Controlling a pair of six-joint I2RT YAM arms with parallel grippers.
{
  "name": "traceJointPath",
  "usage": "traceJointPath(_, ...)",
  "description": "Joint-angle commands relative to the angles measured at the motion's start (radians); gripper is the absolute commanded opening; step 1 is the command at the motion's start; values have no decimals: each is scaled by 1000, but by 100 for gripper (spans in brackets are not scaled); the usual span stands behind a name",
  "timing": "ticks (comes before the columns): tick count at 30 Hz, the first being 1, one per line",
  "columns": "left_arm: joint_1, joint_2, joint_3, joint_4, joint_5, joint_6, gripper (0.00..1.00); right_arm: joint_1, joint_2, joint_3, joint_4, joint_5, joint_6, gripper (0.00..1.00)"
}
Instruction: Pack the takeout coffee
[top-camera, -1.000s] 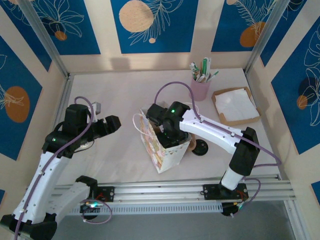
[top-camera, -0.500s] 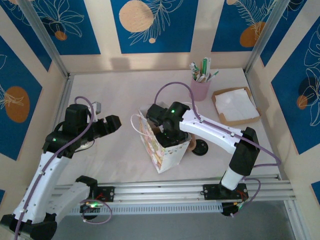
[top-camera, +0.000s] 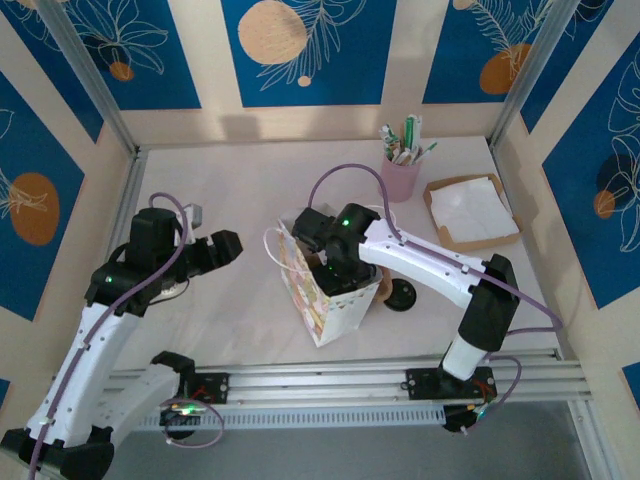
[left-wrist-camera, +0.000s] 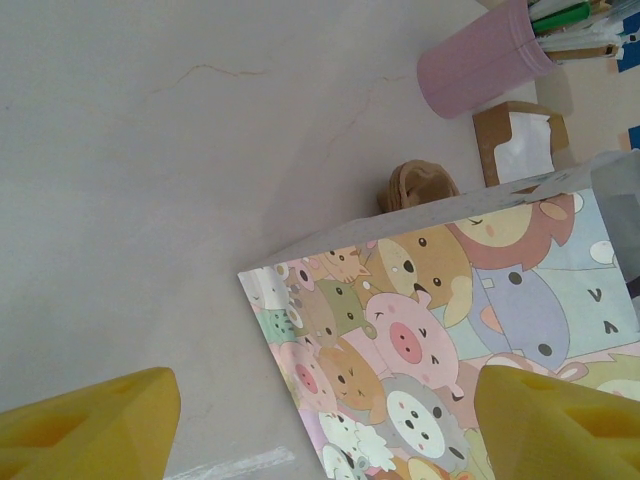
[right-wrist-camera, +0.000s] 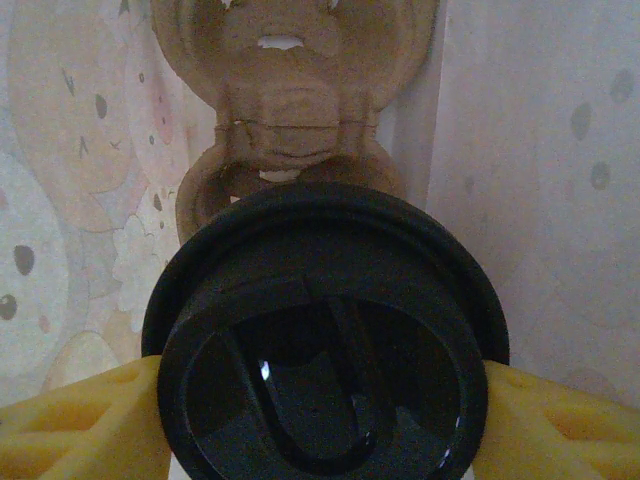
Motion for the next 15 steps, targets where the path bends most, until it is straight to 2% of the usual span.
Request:
traceJointPath(1,10,-8,-8,11,17,-6,78,0,-26,-12,-9,-42,-7,68)
traceJointPath(4,9,-20,5,9,12,-4,82,0,-26,-11,-9,-43,-8,68)
traceJointPath(10,10,-58,59,-14,-26,8,99,2,-25,-10,-11,-44,-6,68)
traceJointPath(15,10,-102,91,-34,-79,17,100,3,-25,-6,-12,-43,-6,68)
